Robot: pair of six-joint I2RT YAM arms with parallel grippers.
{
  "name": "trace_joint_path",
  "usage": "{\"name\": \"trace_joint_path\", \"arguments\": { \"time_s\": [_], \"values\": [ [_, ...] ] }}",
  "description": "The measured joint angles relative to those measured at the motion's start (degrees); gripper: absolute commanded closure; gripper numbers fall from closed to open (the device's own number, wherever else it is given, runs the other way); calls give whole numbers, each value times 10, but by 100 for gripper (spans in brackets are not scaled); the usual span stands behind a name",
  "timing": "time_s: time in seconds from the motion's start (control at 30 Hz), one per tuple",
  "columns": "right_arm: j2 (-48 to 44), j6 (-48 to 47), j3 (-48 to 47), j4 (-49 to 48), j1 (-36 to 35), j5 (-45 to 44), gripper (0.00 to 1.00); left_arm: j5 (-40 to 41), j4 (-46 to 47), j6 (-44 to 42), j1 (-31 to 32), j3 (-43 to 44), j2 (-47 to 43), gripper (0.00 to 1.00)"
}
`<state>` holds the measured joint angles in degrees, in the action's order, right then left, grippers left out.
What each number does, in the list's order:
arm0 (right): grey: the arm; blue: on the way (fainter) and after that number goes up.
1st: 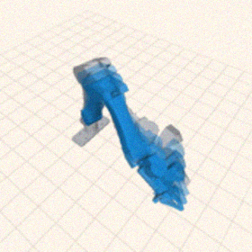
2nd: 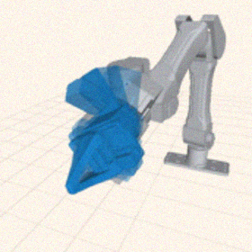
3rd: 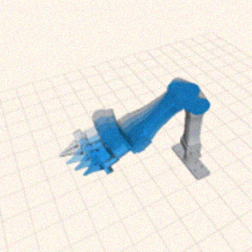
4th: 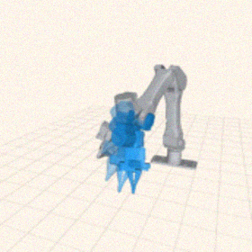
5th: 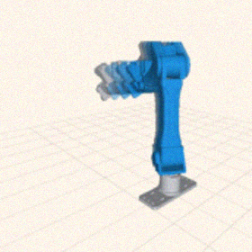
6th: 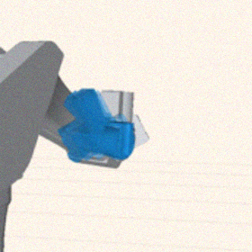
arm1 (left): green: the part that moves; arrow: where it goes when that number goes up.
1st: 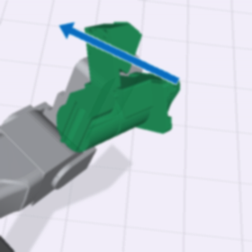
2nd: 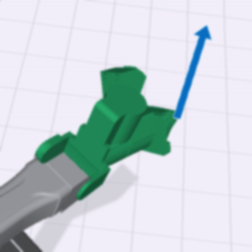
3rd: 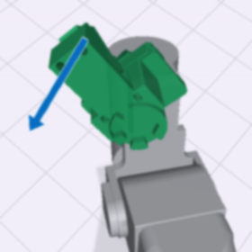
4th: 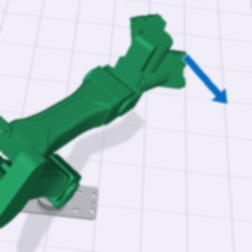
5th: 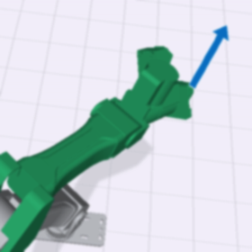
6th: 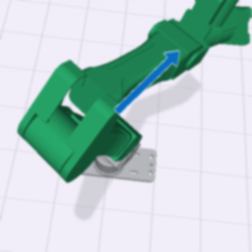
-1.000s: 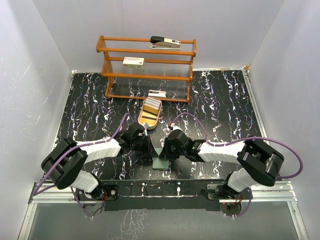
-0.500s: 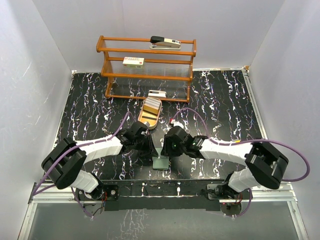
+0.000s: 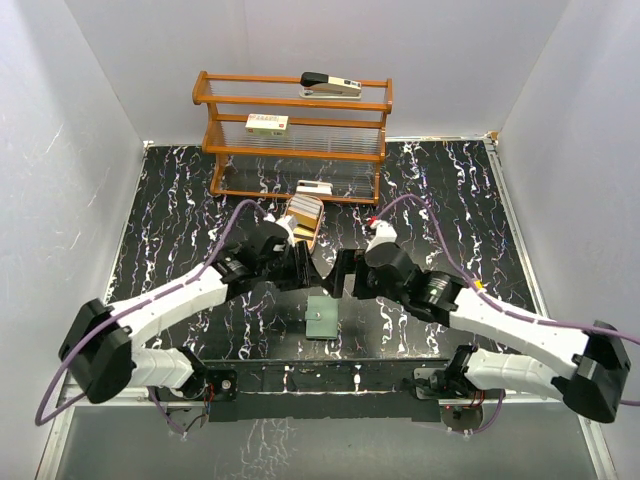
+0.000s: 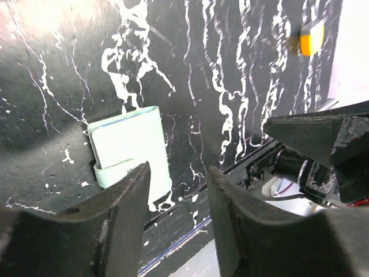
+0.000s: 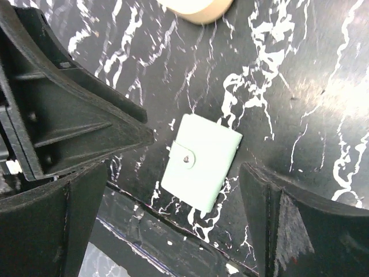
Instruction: Put the credit cards into the card holder
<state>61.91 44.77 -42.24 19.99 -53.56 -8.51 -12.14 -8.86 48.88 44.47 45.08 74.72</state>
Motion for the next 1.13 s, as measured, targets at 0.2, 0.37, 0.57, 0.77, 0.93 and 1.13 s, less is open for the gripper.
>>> {"name": "trace_joint_path", "arguments": {
  "time_s": [0.2, 0.37, 0.57, 0.77, 0.93, 1.13],
  "values": [
    [-79, -20, -61, 56, 0, -47, 2, 68, -88, -39, 0, 78, -81, 1],
    [-129, -36, -122, 97, 0, -89, 2, 123, -153, -73, 0, 147, -144, 1],
    [-183, -53, -146, 112, 0, -118, 2, 151, -188, -99, 0, 169, -214, 1],
    [-201, -57, -134, 114, 0, -132, 2, 152, -179, -104, 0, 151, -271, 1],
    [-200, -56, -113, 115, 0, -124, 2, 177, -168, -101, 0, 91, -313, 1],
    [-194, -56, -90, 113, 0, -125, 2, 219, -172, -84, 0, 43, -322, 1]
  ]
}}
